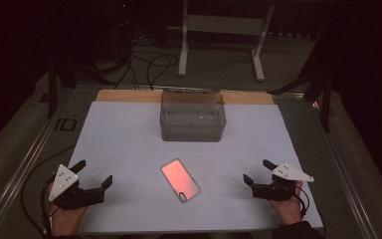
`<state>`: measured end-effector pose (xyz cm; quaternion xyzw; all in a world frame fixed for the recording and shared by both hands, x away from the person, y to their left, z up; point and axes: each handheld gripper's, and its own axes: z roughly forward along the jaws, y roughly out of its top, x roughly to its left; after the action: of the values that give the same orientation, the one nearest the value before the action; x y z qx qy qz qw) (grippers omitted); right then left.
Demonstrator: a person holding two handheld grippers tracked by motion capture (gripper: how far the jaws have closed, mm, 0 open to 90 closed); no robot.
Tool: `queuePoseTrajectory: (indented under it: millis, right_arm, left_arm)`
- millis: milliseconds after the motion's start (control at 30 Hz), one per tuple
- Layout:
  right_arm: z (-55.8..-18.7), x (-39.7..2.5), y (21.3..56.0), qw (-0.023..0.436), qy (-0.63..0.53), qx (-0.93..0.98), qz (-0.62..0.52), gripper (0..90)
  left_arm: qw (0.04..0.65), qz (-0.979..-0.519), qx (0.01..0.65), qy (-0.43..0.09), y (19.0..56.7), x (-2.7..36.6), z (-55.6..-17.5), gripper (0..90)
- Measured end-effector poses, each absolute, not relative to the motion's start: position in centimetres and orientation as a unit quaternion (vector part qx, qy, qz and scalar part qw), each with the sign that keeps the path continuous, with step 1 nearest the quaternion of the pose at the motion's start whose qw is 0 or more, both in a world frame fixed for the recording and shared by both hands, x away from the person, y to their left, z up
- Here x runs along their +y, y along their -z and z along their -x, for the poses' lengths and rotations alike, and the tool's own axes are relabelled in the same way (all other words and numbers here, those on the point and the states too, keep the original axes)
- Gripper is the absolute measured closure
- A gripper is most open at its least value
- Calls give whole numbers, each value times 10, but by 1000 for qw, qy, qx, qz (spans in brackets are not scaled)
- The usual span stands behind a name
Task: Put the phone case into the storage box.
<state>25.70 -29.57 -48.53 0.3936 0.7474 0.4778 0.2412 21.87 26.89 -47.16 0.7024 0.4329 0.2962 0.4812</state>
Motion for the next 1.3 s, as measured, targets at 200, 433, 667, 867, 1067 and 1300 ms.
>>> queuePoseTrajectory:
  millis: [200,433,667,867,1067,1300]
  right_arm:
    - [-257,-295,488,244,-477,750,-389,81]
    - [-258,-295,488,239,-478,749,-392,81]
    - [-259,-291,490,235,-471,755,-391,81]
    - [-259,-291,490,232,-472,756,-390,81]
    - [-259,-291,491,229,-470,758,-390,81]
    - [-260,-291,491,229,-472,757,-390,81]
  left_arm:
    - [474,-708,434,-292,473,268,-220,4]
    - [469,-715,431,-289,473,264,-222,4]
    - [464,-729,418,-280,469,256,-226,4]
    - [465,-736,408,-275,466,249,-231,4]
    - [462,-741,404,-271,466,245,-238,4]
    - [460,-750,393,-269,466,236,-247,4]
